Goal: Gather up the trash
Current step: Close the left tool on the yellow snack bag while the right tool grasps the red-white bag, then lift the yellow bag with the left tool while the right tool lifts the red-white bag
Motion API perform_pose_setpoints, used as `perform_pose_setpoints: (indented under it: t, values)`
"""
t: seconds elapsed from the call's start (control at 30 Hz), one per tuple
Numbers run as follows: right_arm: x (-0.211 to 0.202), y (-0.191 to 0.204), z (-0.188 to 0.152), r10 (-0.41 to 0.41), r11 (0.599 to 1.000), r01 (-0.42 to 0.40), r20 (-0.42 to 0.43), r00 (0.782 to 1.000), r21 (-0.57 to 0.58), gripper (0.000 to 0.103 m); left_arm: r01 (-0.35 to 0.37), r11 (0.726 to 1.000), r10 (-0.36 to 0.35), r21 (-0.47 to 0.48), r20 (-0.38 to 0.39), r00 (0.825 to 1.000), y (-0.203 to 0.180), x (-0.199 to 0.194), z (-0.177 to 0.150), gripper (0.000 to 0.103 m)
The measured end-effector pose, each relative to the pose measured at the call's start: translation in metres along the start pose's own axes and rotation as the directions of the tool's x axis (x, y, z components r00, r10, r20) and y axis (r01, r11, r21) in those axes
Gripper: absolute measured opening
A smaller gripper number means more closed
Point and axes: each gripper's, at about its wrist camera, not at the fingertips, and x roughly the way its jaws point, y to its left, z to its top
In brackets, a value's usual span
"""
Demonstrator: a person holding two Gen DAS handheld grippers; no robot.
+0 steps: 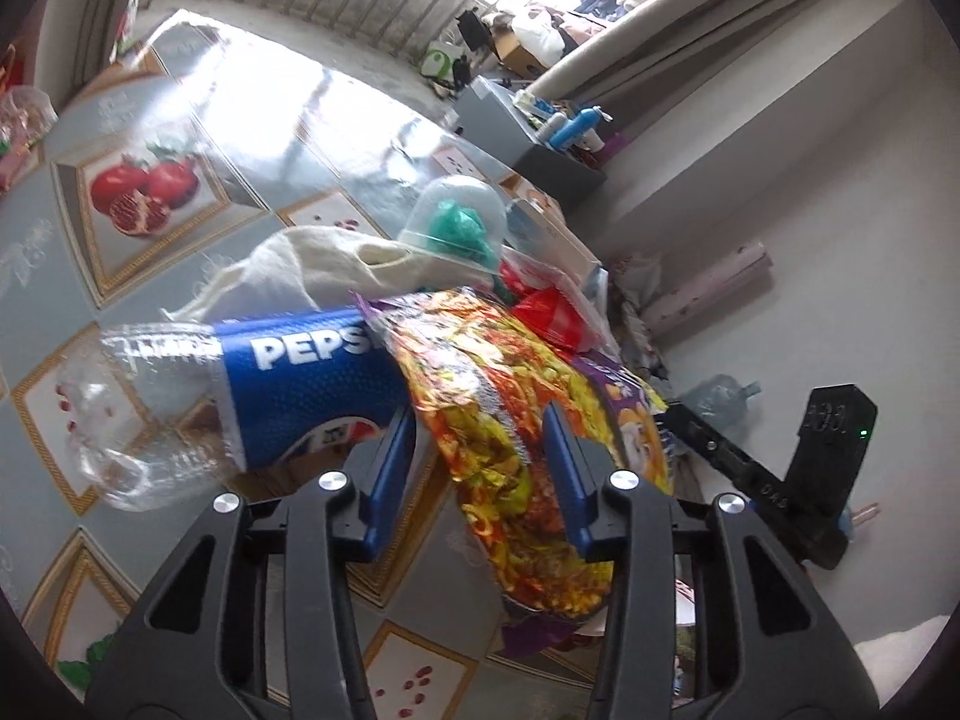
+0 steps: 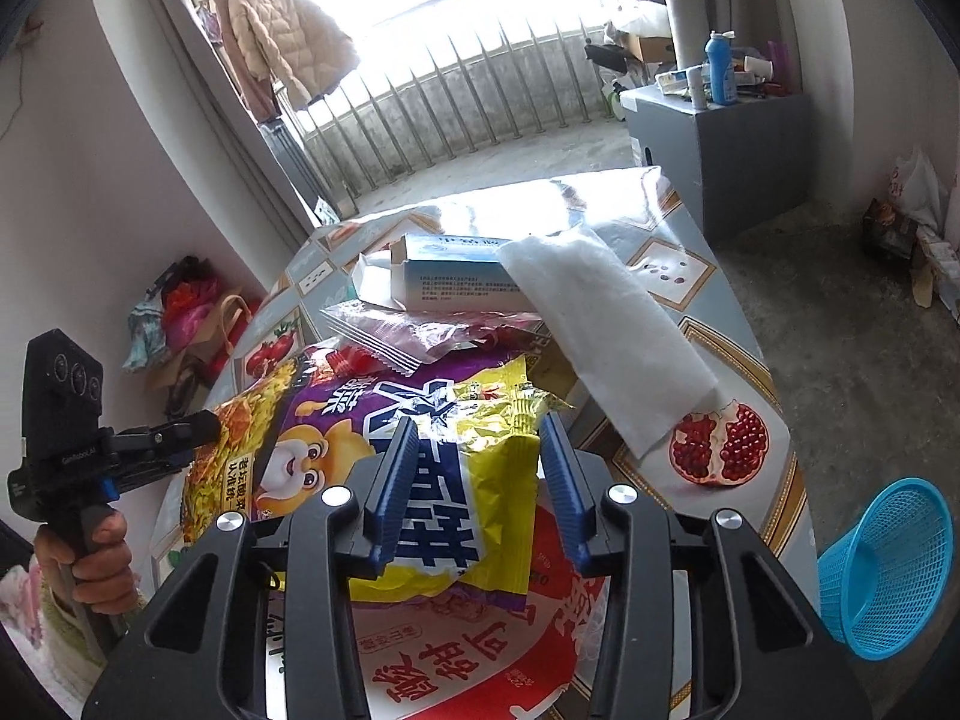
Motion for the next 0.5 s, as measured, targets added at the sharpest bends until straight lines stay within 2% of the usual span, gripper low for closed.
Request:
perform_pose_setpoints:
  t: [0.17,0.5]
  values:
    - [0.001,0.001,-0.001,-0.003,1.0,0.003,-0.007,1.0,0.0,0.04,0.031,0.999,-0.031,-0.023,-0.013,0.999,0.003,0.009,-0.002,0.029]
    - [-0.008,-0.001,0.001,-0.006,1.0,0.006,0.017,1.0,-0.001,0.039,0.089,0.996,-0.088,-0.026,0.028,0.996,-0.002,-0.011,-0.002,0.016]
